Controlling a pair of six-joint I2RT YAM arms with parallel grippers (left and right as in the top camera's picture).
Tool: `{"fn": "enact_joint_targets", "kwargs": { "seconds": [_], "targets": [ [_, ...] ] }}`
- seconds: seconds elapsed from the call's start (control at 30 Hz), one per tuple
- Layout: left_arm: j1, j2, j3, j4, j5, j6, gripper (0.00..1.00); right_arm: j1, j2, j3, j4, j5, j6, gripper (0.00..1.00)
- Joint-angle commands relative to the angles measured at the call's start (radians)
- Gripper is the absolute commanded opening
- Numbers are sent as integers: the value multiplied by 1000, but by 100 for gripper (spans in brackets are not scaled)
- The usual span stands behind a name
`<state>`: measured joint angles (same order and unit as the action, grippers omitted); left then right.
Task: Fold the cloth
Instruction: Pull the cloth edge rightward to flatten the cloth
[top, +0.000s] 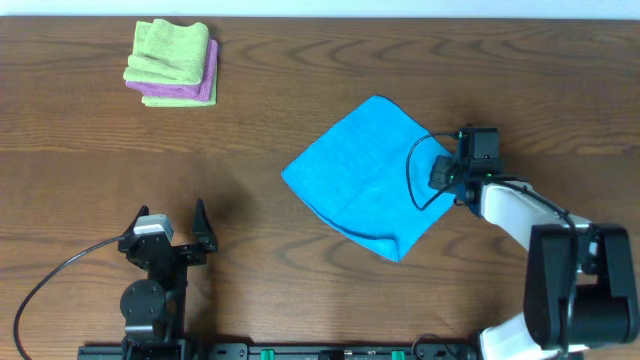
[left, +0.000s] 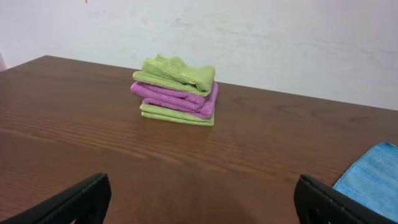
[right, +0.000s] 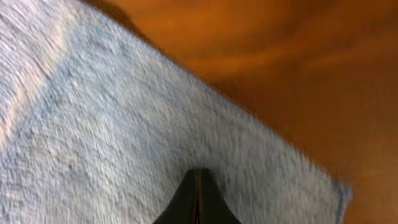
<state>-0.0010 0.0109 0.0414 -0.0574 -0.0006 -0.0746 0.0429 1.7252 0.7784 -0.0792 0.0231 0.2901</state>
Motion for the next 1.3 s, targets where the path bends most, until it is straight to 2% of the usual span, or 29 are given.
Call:
{"fn": "enact_joint_targets", "kwargs": {
  "seconds": [0.0, 0.23, 0.4, 0.57, 0.7, 0.8, 0.93, 1.0, 1.17, 1.27],
  "targets": [
    [4, -5, -37, -20, -10, 0, 95, -8, 43, -7, 62, 14, -96, 1],
    [4, -5, -37, -20, -10, 0, 95, -10, 111, -3, 175, 13, -91, 1],
    [4, -5, -37, -20, -10, 0, 95, -8, 55, 55, 69, 3, -62, 1],
    [4, -5, -37, -20, -10, 0, 95, -14, 6, 130, 56, 6, -67, 1],
    [4, -5, -37, -20, -10, 0, 95, 14, -37, 227, -139, -20, -46, 1],
    [4, -5, -37, -20, -10, 0, 95, 43, -74, 284, -318, -18, 67, 1],
    [4, -5, -37, -20, -10, 0, 95, 51, -87, 259, -498, -15, 392, 1],
    [4, -5, -37, -20, -10, 0, 95, 54, -86, 189, -475, -37, 507, 1],
    [4, -5, -37, -20, -10, 0, 95, 55, -76, 61, -267, -15, 616, 2],
    [4, -5, -37, -20, -10, 0, 95, 55, -48, 45, -252, 47, 697, 1]
  ]
}}
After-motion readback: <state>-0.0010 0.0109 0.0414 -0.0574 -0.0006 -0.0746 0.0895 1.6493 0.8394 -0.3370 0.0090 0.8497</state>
